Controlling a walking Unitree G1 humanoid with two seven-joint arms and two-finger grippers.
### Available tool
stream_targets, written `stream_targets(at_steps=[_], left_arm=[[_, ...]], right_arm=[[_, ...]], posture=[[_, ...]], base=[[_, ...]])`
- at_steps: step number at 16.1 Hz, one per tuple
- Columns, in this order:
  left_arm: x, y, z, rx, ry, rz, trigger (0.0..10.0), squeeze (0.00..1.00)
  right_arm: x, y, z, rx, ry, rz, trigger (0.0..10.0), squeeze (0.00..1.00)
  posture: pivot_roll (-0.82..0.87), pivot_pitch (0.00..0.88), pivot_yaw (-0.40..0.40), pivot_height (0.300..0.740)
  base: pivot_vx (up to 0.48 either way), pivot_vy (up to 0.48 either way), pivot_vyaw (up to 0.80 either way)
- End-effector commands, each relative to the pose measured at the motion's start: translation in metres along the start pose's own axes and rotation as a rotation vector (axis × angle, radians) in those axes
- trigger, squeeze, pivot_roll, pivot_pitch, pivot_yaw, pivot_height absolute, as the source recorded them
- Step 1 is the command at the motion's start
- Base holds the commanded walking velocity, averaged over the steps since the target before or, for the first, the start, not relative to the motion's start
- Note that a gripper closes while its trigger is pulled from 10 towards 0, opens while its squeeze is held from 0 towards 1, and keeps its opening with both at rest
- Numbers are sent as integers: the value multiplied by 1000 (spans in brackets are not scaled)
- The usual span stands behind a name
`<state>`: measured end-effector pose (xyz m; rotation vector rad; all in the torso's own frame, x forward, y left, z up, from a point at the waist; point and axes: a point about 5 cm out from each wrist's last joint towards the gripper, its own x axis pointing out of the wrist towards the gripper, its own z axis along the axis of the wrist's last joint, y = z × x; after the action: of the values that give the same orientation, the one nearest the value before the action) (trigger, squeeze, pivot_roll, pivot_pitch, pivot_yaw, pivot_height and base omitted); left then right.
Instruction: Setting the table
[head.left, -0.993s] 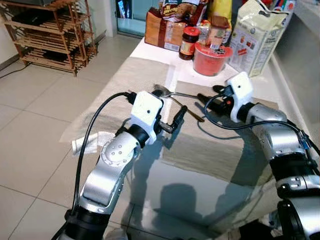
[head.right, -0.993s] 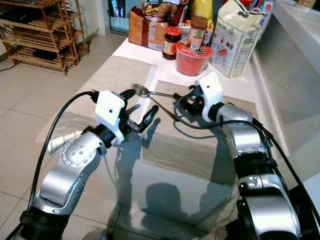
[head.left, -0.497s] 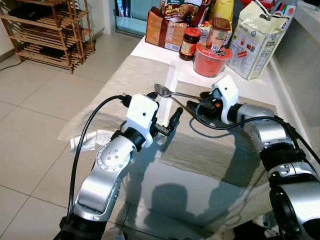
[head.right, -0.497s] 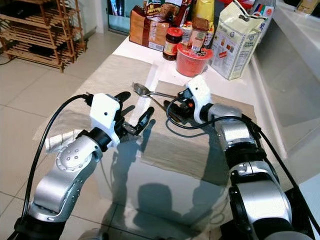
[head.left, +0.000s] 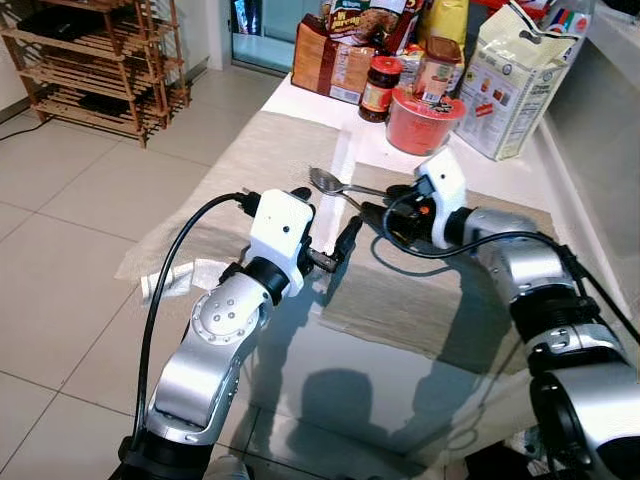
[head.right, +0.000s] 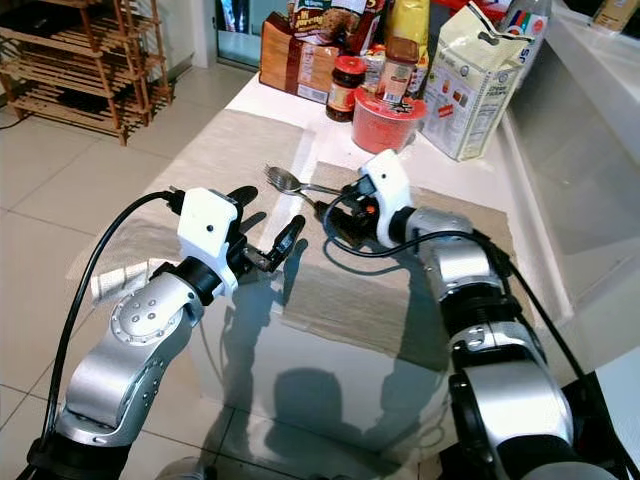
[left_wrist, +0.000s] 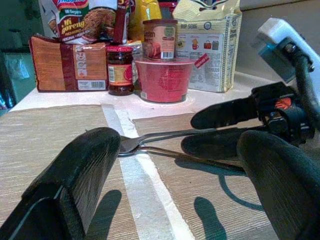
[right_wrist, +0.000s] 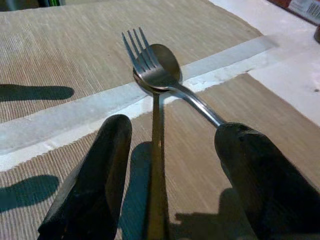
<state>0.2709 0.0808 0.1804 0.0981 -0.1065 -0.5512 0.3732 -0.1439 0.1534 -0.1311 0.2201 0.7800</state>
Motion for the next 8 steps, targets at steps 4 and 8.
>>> stream_targets(at_steps=[4, 8], left_arm=[[0, -5, 8, 3, -13, -13, 10000, 0], [-2, -4, 10, 4, -8, -9, 10000, 0]], right_arm=[[10, 6, -13, 52, 15, -36, 10000, 0], [18, 13, -21, 92, 31, -38, 10000, 0]], posture=[[186, 0, -137, 740], [188, 0, -130, 740]], base=[[0, 0, 0], [0, 0, 0]])
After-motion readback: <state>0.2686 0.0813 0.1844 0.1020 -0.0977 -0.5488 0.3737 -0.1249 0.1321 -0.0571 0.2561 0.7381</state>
